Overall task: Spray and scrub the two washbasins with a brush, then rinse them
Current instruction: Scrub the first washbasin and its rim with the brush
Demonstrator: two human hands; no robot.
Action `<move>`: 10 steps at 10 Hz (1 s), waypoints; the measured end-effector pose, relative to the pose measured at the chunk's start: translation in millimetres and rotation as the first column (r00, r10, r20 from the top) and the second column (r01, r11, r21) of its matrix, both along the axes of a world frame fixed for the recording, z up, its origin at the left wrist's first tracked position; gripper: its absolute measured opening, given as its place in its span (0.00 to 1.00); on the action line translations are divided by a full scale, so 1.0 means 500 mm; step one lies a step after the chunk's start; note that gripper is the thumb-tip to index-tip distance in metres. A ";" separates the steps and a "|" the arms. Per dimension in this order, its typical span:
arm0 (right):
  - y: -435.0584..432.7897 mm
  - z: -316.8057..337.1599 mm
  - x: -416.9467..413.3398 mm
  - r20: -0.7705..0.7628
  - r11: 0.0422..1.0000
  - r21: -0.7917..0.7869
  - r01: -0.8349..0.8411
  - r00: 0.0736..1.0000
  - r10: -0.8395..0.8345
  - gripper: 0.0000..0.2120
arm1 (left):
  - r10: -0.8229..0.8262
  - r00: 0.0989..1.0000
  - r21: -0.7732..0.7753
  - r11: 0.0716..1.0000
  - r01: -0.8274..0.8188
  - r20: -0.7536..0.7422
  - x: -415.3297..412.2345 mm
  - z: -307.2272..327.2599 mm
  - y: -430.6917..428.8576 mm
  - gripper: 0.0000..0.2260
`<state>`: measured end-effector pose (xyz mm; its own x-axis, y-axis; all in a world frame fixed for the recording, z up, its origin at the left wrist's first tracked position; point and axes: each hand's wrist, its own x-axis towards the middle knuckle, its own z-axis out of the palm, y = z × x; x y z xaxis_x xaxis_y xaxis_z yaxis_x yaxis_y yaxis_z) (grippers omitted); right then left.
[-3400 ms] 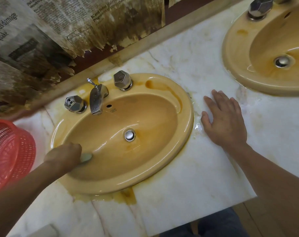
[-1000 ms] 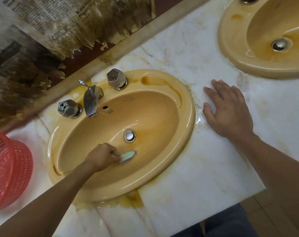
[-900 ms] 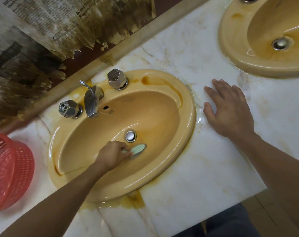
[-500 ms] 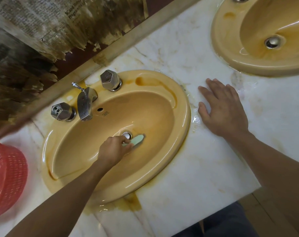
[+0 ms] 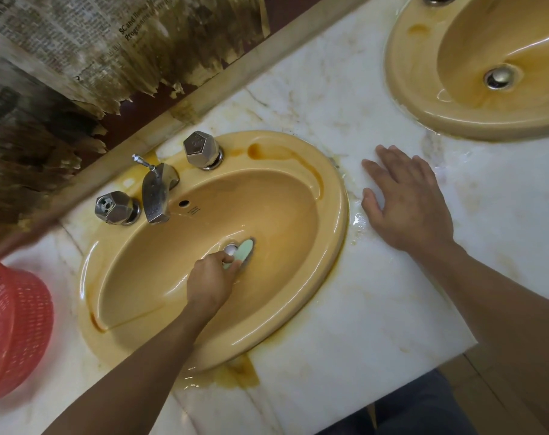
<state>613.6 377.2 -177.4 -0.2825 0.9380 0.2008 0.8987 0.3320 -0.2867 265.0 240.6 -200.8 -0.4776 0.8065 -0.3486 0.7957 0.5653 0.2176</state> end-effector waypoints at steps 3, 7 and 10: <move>-0.001 -0.001 -0.001 -0.003 1.000 0.018 -0.008 1.000 0.008 0.25 | -0.098 0.990 -0.080 0.991 0.106 0.099 0.041 0.025 0.033 0.07; -0.003 -0.004 -0.001 -0.010 0.999 0.043 -0.005 1.000 0.005 0.25 | 0.125 0.773 -0.261 0.964 0.054 0.622 0.051 0.119 -0.013 0.10; -0.002 -0.006 0.002 -0.005 0.999 0.039 -0.014 1.000 0.015 0.25 | -0.348 0.927 -0.651 0.737 0.181 -0.137 -0.259 0.253 -0.095 0.09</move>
